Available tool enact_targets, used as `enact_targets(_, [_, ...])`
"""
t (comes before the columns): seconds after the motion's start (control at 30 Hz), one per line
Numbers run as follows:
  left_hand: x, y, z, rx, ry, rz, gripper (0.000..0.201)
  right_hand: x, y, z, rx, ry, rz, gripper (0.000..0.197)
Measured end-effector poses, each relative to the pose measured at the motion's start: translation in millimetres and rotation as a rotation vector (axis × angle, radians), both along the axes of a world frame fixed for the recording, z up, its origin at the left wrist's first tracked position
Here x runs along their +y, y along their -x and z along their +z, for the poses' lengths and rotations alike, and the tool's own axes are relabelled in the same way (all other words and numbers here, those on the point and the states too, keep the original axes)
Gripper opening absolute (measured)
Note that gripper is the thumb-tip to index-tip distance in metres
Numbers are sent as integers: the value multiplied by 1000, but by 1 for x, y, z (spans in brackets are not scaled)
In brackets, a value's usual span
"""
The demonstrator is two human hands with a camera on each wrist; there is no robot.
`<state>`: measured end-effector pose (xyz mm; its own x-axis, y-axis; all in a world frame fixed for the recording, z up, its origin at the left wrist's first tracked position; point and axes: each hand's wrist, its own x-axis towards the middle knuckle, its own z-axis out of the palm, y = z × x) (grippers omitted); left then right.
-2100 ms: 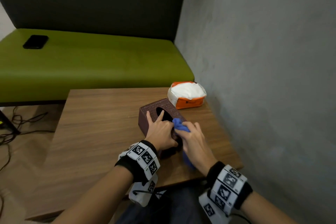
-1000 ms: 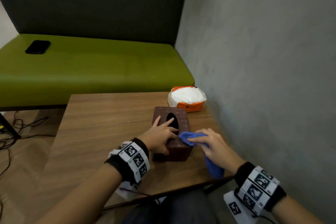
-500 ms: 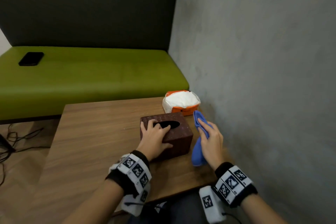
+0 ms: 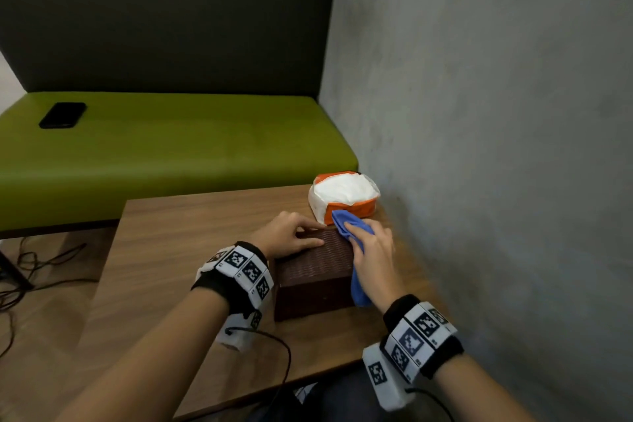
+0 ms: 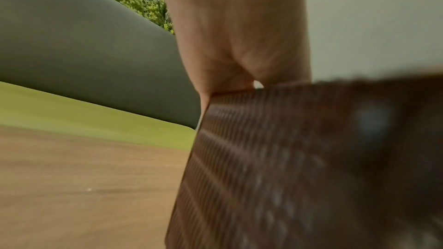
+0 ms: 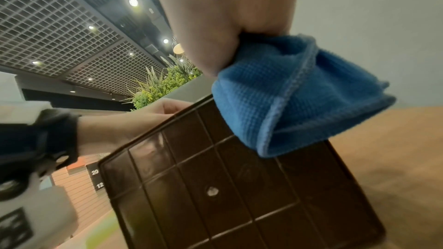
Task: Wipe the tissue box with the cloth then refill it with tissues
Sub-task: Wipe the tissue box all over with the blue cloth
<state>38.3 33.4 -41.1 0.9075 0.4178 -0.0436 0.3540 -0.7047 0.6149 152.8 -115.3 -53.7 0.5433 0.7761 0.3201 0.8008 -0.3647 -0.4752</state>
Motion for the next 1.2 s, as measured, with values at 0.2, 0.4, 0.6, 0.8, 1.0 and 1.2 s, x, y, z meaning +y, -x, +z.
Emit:
enact_targets(0.2, [-27, 19, -12, 226, -115, 181, 126, 14, -2, -5, -48, 60, -73, 34])
enact_targets(0.4, [-29, 19, -22, -35, -12, 231, 115, 30, 41, 9, -143, 135, 197, 31])
enact_targets(0.6, [-21, 22, -27, -60, -6, 245, 121, -2, 2, 10, -181, 204, 224, 40])
enact_targets(0.8, [-21, 13, -23, -85, 13, 281, 113, 33, 27, 7, -143, 202, 227, 33])
enact_targets(1.0, [-24, 13, -19, -17, -6, 267, 123, 26, -4, 5, -160, 220, 135, 38])
enact_targets(1.2, [-20, 16, -20, -66, 30, 260, 114, 35, 37, 9, -130, 199, 333, 33])
